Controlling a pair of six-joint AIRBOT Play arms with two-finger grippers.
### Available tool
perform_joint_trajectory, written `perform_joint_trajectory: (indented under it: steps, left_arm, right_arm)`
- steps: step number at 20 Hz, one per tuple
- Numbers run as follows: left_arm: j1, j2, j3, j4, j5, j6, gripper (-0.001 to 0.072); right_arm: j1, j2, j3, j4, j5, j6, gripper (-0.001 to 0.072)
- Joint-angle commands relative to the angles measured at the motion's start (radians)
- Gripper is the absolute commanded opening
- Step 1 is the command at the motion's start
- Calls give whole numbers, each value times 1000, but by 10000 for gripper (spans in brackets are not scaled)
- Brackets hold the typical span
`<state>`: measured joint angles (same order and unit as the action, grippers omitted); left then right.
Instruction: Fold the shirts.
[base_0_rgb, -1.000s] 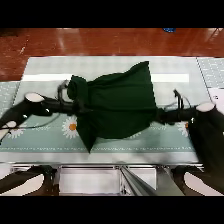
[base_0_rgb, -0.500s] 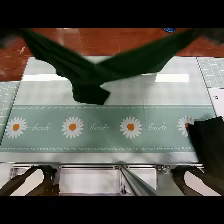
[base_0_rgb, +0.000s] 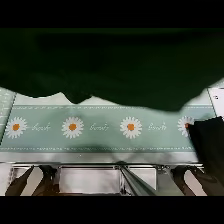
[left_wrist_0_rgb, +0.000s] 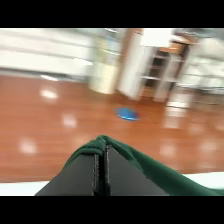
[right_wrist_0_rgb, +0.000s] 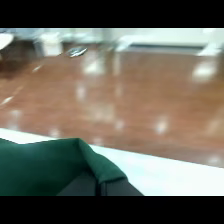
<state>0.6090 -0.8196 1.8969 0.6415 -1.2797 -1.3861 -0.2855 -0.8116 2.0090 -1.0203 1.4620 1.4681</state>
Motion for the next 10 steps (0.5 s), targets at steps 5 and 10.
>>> perform_joint_trajectory:
  steps: [5,10]
  left_arm:
    - [-620,314,22,1028,-124,-212,19]
    - [-937,352,-63,1240,-332,-342,19]
  right_arm:
    - [-9,196,12,-221,229,87,24]
    - [-9,198,-113,-196,282,101,24]
